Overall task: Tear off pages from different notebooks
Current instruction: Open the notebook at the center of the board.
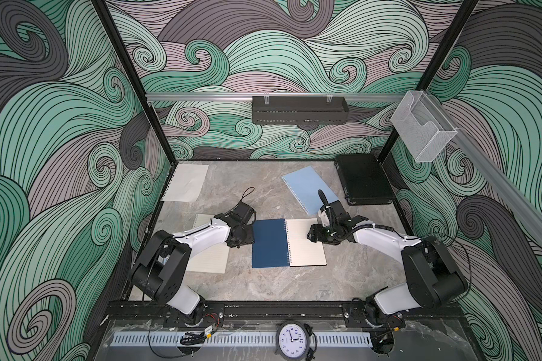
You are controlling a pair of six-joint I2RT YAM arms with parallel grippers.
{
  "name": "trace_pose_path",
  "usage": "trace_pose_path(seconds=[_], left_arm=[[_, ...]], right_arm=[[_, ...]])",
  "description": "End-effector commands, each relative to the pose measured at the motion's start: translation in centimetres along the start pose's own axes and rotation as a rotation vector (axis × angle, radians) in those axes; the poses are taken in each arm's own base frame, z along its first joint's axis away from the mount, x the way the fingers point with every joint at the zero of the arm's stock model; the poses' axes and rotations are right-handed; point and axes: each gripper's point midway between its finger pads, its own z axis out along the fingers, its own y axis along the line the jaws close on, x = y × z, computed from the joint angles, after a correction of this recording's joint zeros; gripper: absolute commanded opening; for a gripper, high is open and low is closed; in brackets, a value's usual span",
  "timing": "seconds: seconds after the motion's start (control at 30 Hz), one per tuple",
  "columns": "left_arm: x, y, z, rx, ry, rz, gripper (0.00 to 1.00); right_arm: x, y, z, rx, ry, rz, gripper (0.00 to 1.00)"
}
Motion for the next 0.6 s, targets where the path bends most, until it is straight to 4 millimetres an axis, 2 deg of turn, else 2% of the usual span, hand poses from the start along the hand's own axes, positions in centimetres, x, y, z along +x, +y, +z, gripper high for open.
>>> trace_pose_path(seconds=[0.0,0.57], left_arm=[[-0.24,-0.43,-0.26,0.018,0.005,0.013,0.57],[0.03,-1.17,0.06,0.043,0.018,0.025,0.56]], right_arm=[[0.28,-1.03,0.26,0.046,0.012,0.004,0.71],[0.12,-0.12,0.1,0.0,0.017,-0.002,0.7]])
